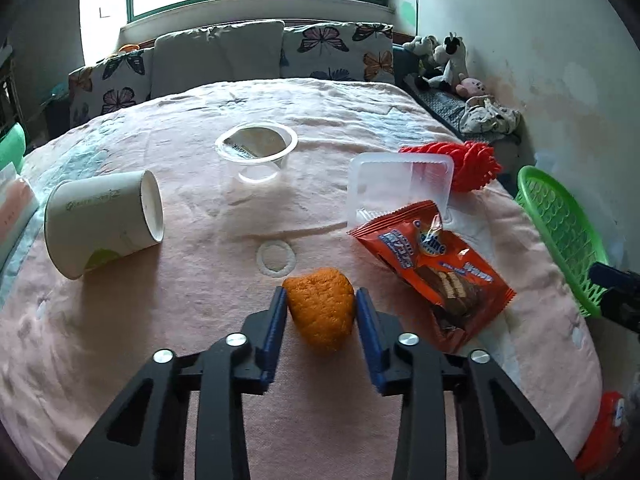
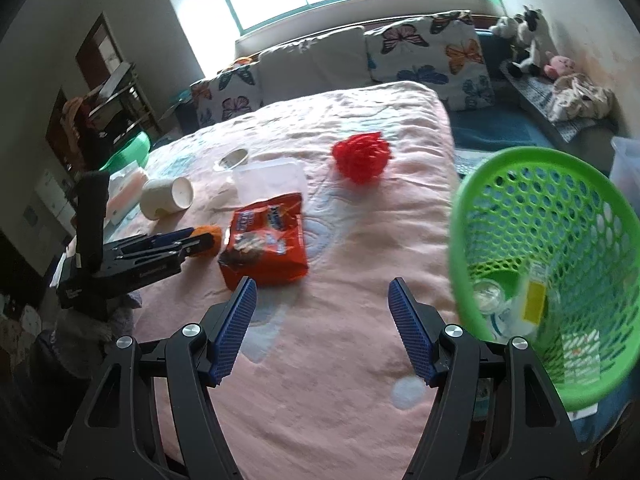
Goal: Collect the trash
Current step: 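Grasp the orange sponge-like item with the left gripper and lift it, then grasp the orange Ovaltine snack bag with the right gripper and lift it, then carry the snack bag and orange item over the basket and open both grippers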
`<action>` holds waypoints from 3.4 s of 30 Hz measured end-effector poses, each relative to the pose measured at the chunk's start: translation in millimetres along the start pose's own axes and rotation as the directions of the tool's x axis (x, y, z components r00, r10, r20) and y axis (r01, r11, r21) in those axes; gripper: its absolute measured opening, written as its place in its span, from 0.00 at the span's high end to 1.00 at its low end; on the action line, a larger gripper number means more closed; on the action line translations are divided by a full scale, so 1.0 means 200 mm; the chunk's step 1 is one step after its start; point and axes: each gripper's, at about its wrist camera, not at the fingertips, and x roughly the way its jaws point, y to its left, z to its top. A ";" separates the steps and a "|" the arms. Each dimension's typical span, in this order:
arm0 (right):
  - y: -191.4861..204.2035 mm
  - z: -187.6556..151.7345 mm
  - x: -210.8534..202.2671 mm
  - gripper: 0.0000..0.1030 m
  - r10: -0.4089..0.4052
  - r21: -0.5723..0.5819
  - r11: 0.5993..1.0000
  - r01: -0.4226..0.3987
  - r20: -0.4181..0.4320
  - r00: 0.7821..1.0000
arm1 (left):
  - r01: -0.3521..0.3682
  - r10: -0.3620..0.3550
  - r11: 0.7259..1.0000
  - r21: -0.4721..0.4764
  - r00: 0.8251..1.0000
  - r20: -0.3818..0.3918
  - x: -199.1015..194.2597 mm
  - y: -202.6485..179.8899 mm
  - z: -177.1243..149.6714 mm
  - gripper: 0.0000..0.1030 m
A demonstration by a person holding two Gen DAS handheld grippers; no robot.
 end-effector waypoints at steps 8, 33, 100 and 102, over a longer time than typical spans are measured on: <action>0.15 0.06 0.18 0.22 0.032 -0.083 0.996 -0.035 -0.042 0.999 | 0.027 -0.025 0.998 -0.049 0.999 0.040 -0.12 0.08 0.01 0.71; 0.30 0.11 0.57 0.38 -0.043 -0.172 0.985 0.017 -0.149 0.988 | 0.058 -0.050 0.989 -0.133 0.996 0.069 -0.22 0.24 -0.04 0.71; -0.88 -0.37 -0.62 0.21 -0.388 0.428 0.848 0.312 0.101 0.916 | 0.412 -0.393 0.867 0.281 0.911 -0.122 0.11 -1.35 0.27 0.47; -0.87 -0.36 -0.61 0.21 -0.382 0.424 0.852 0.306 0.103 0.919 | 0.404 -0.388 0.868 0.287 0.915 -0.113 0.09 -1.32 0.26 0.46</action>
